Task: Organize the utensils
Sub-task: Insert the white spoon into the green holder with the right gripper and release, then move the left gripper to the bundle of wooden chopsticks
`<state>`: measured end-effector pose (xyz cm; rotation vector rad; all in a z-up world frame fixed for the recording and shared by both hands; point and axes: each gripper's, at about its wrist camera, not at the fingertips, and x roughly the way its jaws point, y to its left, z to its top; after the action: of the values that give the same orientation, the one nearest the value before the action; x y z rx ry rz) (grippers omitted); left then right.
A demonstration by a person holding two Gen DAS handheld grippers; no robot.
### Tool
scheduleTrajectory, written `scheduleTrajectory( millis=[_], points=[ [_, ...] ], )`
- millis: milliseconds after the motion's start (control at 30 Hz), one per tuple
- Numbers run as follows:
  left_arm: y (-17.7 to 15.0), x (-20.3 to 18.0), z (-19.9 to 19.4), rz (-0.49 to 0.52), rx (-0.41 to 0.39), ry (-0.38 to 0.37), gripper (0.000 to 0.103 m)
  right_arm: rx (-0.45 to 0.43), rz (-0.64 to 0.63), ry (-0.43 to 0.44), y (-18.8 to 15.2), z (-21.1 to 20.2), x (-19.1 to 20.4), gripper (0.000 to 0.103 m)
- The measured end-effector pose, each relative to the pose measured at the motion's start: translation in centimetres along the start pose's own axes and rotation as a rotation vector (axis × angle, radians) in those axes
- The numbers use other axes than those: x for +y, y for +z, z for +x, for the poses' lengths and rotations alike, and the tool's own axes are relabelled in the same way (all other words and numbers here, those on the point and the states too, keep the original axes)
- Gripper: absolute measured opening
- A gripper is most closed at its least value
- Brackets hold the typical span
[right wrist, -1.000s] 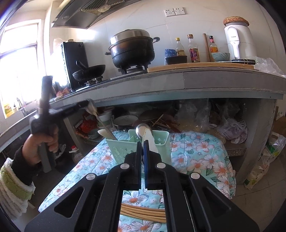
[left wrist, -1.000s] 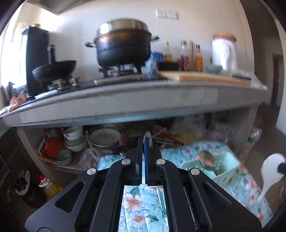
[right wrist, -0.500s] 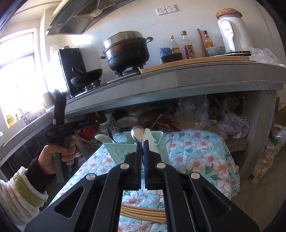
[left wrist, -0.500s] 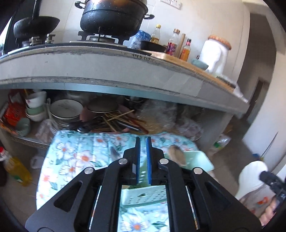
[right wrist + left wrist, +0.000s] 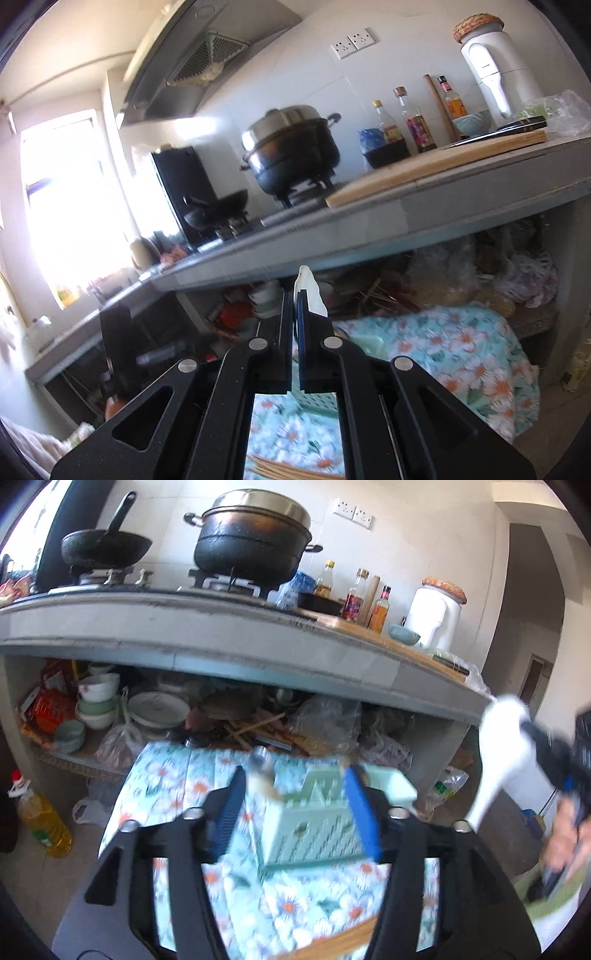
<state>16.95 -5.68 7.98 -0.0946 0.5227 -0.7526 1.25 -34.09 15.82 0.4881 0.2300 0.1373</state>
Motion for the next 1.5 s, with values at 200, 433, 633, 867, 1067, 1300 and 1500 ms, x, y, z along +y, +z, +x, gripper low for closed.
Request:
scheduleTrajectory(
  millis=[200,433,633,867,1067,1300,1500],
  points=[
    [-4.2,1.3,-1.6,-0.037,0.047,0.031,0.07,-0.019,0.019,0.064,2.5,3.6,0.3,0.002],
    [-7.0,2.5,-2.8,-0.046,0.046,0.07,0.075,-0.022,-0.008,0.054,3.2,8.0,-0.3,0.002],
    [-7.7,2.9,-3.0,-0.021,0.041,0.086,0.075,0.01,-0.019,0.024,2.1,11.6,-2.0,0.002],
    [-7.9,3.1,-2.8,0.001,0.037,0.102,0.076,0.046,-0.01,0.012,-0.9,13.3,-4.5,0.002],
    [-8.0,3.2,-2.5,-0.004,0.041,0.103,0.077,0.116,0.024,-0.006,-4.3,12.3,-6.5,0.003],
    [-8.0,2.3,-2.4,0.007,0.049,0.099,0.079,0.131,0.012,-0.03,-5.3,9.7,-6.3,0.008],
    [-7.7,1.0,-2.8,0.023,0.042,0.096,0.08,0.084,0.005,-0.023,-4.3,6.9,-5.6,0.02]
  ],
)
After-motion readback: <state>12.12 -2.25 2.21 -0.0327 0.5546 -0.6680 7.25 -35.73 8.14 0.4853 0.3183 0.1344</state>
